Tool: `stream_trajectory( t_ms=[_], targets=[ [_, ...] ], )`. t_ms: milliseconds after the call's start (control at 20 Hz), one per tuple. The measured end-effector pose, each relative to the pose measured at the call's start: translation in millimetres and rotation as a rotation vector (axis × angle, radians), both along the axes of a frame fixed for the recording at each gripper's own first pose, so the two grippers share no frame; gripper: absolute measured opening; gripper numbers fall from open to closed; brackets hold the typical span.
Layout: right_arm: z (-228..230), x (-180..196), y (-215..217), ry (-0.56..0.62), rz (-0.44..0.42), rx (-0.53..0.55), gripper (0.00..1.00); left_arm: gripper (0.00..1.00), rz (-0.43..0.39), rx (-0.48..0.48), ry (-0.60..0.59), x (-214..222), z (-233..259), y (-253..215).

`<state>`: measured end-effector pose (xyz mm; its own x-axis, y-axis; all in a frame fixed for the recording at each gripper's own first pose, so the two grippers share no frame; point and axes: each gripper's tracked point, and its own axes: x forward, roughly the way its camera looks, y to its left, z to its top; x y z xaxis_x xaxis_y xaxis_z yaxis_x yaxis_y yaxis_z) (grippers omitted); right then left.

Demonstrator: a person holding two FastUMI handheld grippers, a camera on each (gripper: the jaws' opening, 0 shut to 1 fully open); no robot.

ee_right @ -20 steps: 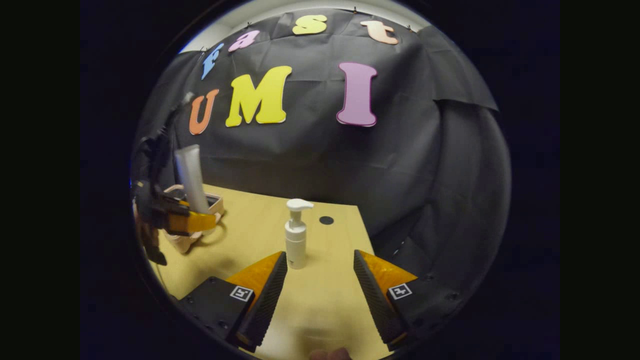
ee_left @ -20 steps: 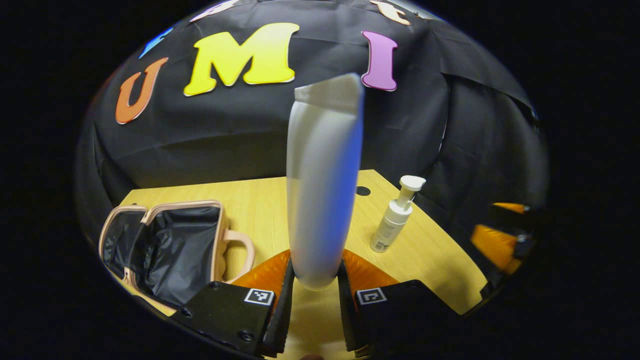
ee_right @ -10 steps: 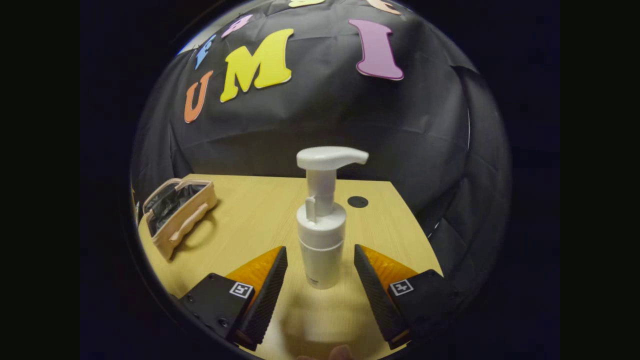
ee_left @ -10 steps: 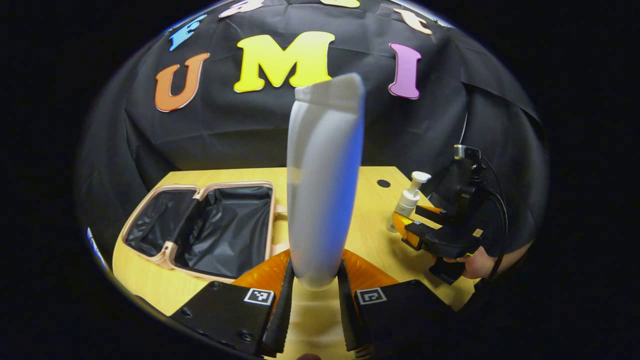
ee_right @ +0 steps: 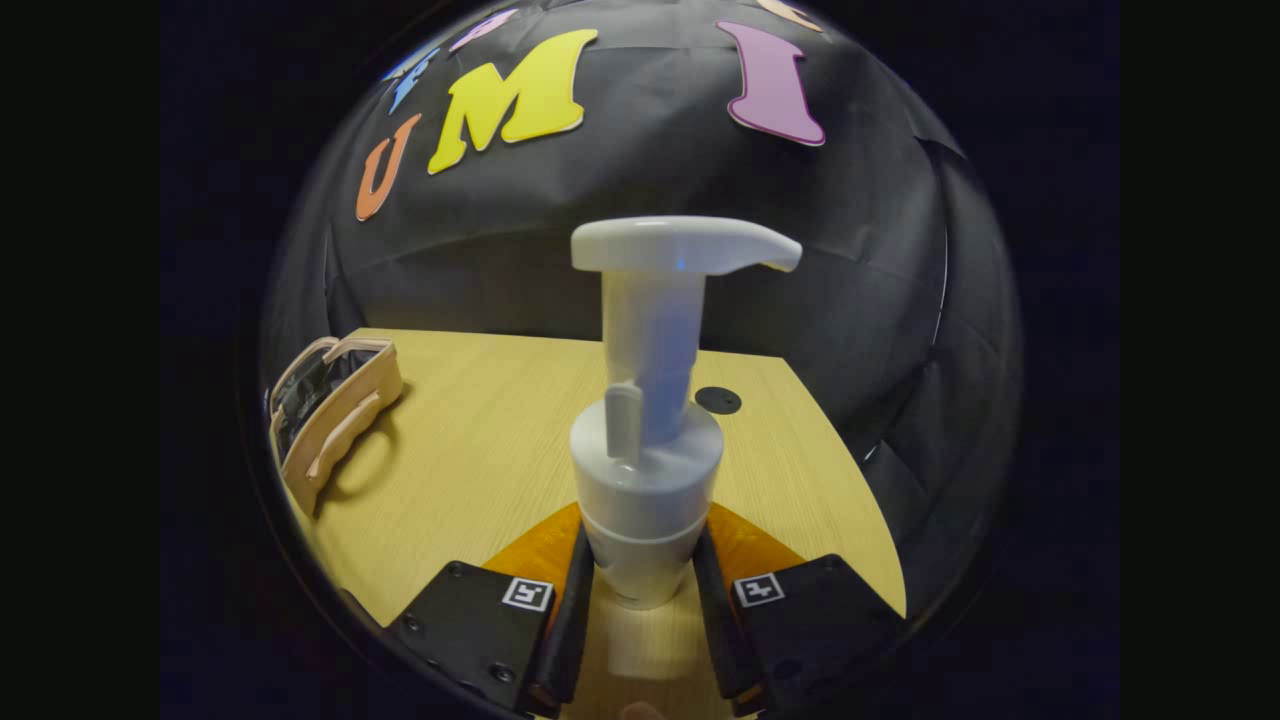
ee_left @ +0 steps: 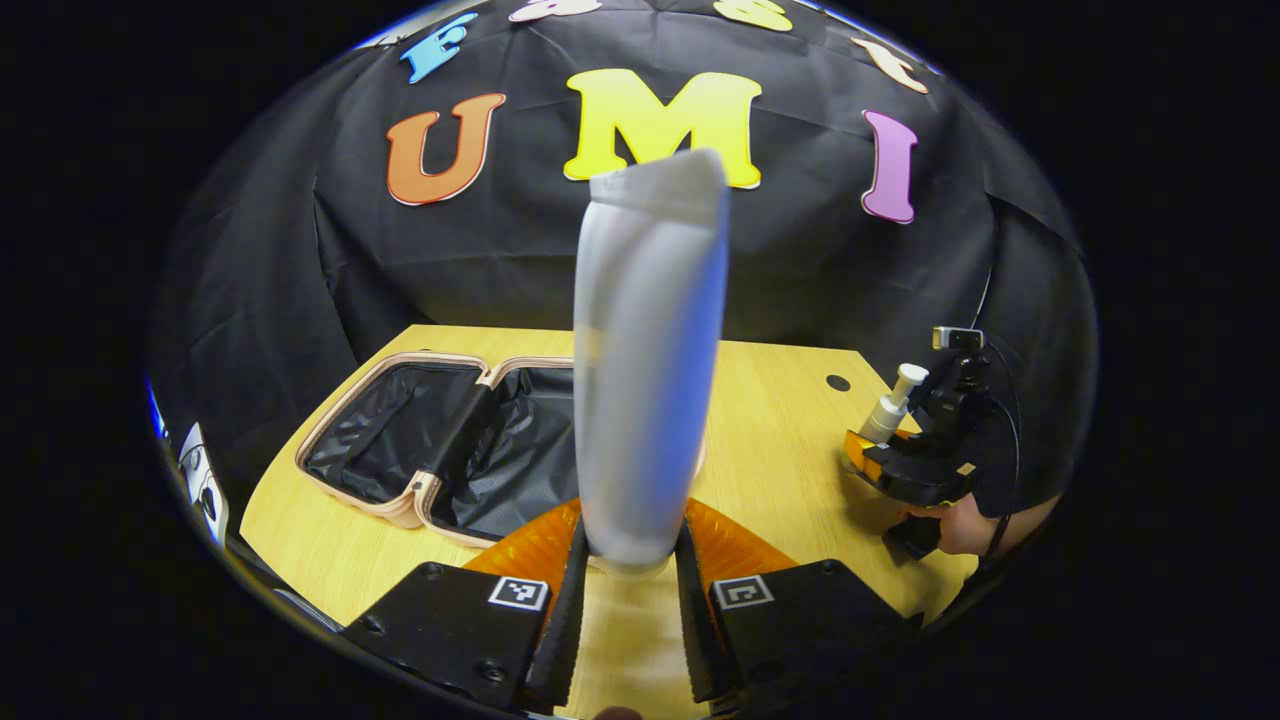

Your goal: First open the suitcase, pack the skin care products into it, and then close the suitcase.

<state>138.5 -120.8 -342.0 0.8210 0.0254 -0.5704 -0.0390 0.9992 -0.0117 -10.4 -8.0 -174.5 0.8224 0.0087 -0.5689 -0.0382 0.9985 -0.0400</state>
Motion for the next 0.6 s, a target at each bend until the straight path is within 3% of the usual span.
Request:
stream_trajectory(
  t_ms=[150,350,600],
  targets=[
    [20,-13,9,0.014,-0.008,0.014,0.47,0.46,-0.026,-0.018,0.0,16,1,29],
    [82,-42,28,-0.007,-0.006,0.058,0.47,0.46,-0.093,-0.05,-0.001,42,-2,74],
    [146,-99,80,0.044,0.103,0.158,0.47,0.46,-0.184,-0.22,0.101,83,-48,112]
  ],
)
